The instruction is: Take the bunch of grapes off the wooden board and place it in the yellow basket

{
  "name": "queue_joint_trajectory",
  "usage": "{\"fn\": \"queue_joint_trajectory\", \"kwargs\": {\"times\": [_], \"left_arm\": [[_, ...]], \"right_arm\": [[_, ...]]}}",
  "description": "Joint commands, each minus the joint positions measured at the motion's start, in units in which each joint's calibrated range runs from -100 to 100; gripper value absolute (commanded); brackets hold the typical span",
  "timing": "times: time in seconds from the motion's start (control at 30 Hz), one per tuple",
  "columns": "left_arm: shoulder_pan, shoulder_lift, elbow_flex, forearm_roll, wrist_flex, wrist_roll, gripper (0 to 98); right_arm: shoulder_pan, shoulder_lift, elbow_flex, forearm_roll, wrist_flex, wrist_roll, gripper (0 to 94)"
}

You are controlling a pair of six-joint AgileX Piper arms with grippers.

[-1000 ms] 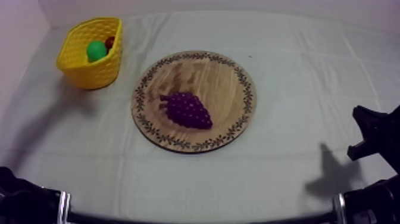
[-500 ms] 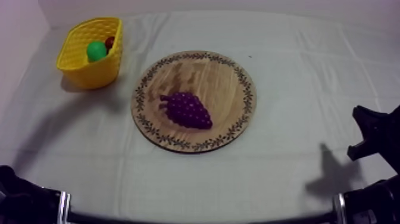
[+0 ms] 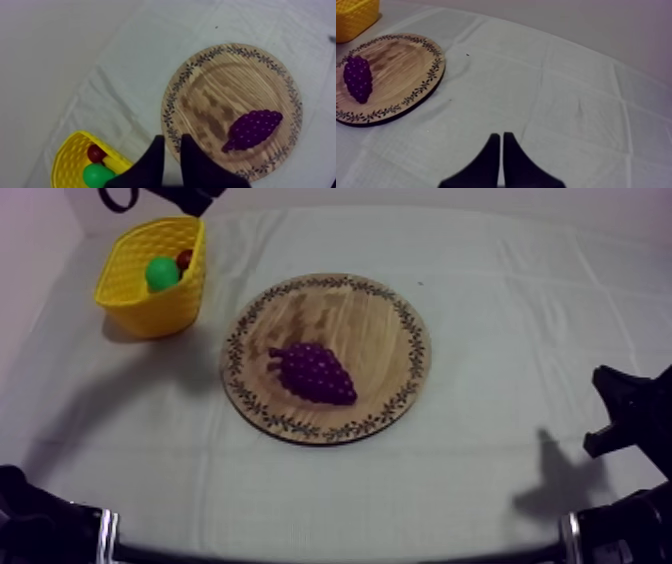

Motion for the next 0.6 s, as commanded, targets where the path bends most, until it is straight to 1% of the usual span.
{"fn": "queue_joint_trajectory", "kwargs": {"times": [0.0,0.13,0.23,0.27,0.37,0.57], "left_arm": [[0.27,-0.19,0.13,0.04,2.25,0.38,37.1],[1.05,-0.82,0.52,0.16,7.09,1.11,61.9],[1.42,-1.24,1.49,0.35,10.24,0.80,80.8],[1.51,-1.39,1.96,0.45,10.90,0.57,85.2],[1.74,-1.86,3.15,0.70,11.92,0.15,92.1],[2.50,-2.64,5.09,1.08,12.25,-0.67,95.2]], "right_arm": [[0.02,-0.01,-0.03,0.01,0.00,-0.02,0.4],[0.02,-0.01,-0.03,0.01,0.00,-0.01,0.4],[0.02,-0.01,-0.03,0.01,0.00,-0.01,0.4],[0.02,-0.01,-0.03,0.01,0.00,-0.01,0.4],[0.02,-0.01,-0.03,0.01,0.00,-0.02,0.4],[0.02,-0.01,-0.03,0.01,0.00,-0.02,0.4]]}}
